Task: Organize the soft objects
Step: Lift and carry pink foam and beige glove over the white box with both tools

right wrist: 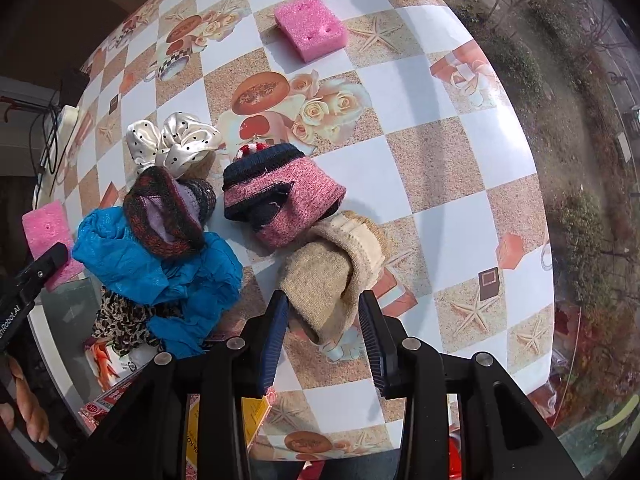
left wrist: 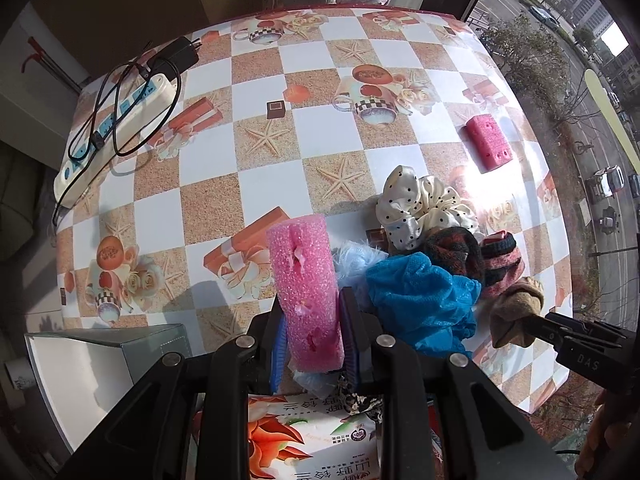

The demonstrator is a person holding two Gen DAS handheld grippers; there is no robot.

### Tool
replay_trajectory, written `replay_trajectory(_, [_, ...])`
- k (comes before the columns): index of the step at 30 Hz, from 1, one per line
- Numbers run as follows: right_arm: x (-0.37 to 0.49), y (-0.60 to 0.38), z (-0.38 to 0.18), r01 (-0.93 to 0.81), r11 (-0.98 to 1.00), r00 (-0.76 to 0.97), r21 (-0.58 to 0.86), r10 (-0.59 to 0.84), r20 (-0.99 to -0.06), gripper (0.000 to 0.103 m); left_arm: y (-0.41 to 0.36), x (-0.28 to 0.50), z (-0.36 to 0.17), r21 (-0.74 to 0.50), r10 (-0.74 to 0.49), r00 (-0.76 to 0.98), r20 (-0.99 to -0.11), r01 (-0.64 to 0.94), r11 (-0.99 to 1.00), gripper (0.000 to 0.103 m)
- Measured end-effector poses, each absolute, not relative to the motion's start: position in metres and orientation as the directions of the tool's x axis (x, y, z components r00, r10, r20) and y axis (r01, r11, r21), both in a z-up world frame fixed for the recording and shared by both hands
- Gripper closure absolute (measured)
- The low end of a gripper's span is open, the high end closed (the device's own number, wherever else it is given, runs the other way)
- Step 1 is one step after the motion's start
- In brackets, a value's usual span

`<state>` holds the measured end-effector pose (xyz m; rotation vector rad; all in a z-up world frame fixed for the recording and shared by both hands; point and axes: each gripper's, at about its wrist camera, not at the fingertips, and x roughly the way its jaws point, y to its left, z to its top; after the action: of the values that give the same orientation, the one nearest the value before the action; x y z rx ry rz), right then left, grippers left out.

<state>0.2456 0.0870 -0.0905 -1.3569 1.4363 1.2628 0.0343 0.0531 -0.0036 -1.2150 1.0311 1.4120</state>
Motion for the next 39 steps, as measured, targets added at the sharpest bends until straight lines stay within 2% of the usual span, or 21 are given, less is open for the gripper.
replay_trajectory(10, [0.263,0.085,-0.074,-0.985,-0.047,-0.154,0.167,-0.204,-0.967,0.063,0.050,0.046,0.011,0.010,0.175,-0.040,-0.984,-0.986,-0.167,0.076])
replay_trajectory(11, [0.265,0.081,-0.079,-0.984,-0.037,-0.163,0.175,-0.216,-0.963,0.060,0.049,0.046,0.012,0.011,0.175,-0.041,-0.984,-0.985,-0.170,0.076])
replay_trajectory(12, [0.269,0.077,-0.089,-0.983,-0.024,-0.170,0.179,-0.224,-0.960,0.048,0.048,0.046,0.013,0.010,0.176,-0.041,-0.984,-0.985,-0.175,0.076])
replay_trajectory(13, [0.269,0.075,-0.092,-0.982,-0.016,-0.179,0.188,-0.237,-0.955,0.031,0.046,0.046,0.014,0.012,0.175,-0.044,-0.984,-0.984,-0.178,0.076])
replay_trajectory(14, [0.268,0.075,-0.097,-0.982,-0.015,-0.179,0.188,-0.236,-0.955,0.025,0.045,0.045,0.015,0.014,0.174,-0.046,-0.984,-0.983,-0.180,0.076])
replay_trajectory(23, [0.251,0.074,-0.142,-0.990,-0.031,-0.121,0.134,-0.269,-0.956,0.023,0.032,0.047,0.027,0.049,0.167,-0.075,-0.983,-0.986,-0.158,0.076])
replay_trajectory(24, [0.249,0.075,-0.147,-0.992,-0.035,-0.107,0.121,-0.273,-0.956,0.029,0.031,0.048,0.028,0.052,0.167,-0.077,-0.983,-0.987,-0.153,0.076])
replay_trajectory(25, [0.248,0.074,-0.150,-0.992,-0.037,-0.105,0.120,-0.282,-0.954,0.050,0.031,0.049,0.030,0.053,0.167,-0.078,-0.983,-0.988,-0.147,0.076])
replay_trajectory(26, [0.247,0.073,-0.151,-0.993,-0.043,-0.092,0.109,-0.283,-0.955,0.055,0.030,0.051,0.031,0.053,0.169,-0.077,-0.983,-0.988,-0.142,0.076])
replay_trajectory(27, [0.247,0.073,-0.146,-0.993,-0.049,-0.092,0.109,-0.264,-0.960,0.064,0.030,0.053,0.032,0.052,0.171,-0.075,-0.982,-0.989,-0.137,0.076])
replay_trajectory(28, [0.248,0.073,-0.142,-0.991,-0.050,-0.107,0.124,-0.260,-0.960,0.084,0.030,0.056,0.032,0.052,0.172,-0.075,-0.982,-0.990,-0.131,0.076])
replay_trajectory(29, [0.249,0.071,-0.137,-0.989,-0.044,-0.122,0.139,-0.263,-0.957,0.089,0.031,0.058,0.033,0.052,0.174,-0.073,-0.982,-0.991,-0.126,0.076])
replay_trajectory(39, [0.288,0.070,-0.062,-0.974,-0.020,-0.217,0.224,-0.163,-0.962,0.089,0.040,0.114,0.052,0.034,0.230,-0.040,-0.972,-0.999,-0.030,0.076])
